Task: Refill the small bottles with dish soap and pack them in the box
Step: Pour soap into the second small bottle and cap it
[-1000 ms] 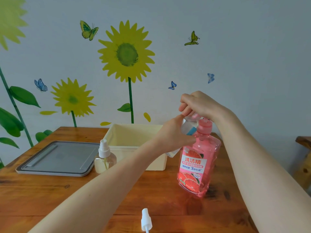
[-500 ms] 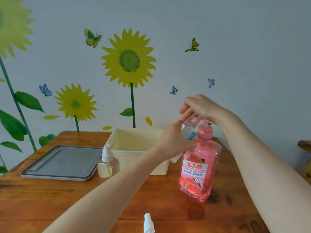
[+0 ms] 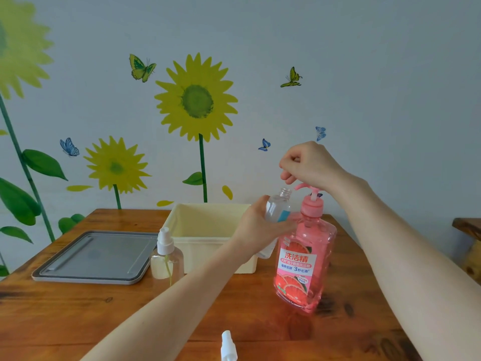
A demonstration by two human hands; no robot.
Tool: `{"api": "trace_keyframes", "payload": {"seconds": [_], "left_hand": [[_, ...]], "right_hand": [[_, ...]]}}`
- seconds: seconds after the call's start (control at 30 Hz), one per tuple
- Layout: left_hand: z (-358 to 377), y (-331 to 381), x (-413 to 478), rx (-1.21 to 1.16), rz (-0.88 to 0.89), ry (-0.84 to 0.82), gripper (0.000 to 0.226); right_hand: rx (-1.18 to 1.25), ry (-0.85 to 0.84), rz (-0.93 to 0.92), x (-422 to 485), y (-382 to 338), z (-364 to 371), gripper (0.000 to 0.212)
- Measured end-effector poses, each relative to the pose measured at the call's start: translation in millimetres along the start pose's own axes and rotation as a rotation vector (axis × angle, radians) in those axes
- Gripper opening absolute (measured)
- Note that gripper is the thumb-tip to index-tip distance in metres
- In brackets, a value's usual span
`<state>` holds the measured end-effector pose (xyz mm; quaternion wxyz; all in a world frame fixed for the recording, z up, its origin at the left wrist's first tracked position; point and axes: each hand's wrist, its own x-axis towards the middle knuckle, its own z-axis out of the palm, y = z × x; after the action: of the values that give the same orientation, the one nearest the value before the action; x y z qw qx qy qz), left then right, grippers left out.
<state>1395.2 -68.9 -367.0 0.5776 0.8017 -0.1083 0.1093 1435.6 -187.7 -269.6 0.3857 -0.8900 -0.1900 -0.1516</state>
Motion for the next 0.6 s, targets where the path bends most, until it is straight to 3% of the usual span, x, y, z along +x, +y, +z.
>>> {"api": "trace_keyframes", "payload": {"seconds": [0.3,0.6], "left_hand": [[-30.7,12.2,-11.1,-0.199,0.057,0.176,0.038],[-68.1,19.3,-49.8,-0.182,0.08,0.257,0.043]], "right_hand": [[0.106,0.074,-0.124,-6.8,-34.2,5.0,0.018],[0.152,-0.042,-0.136,-31.8,-73.0,26.4,0.013]]}}
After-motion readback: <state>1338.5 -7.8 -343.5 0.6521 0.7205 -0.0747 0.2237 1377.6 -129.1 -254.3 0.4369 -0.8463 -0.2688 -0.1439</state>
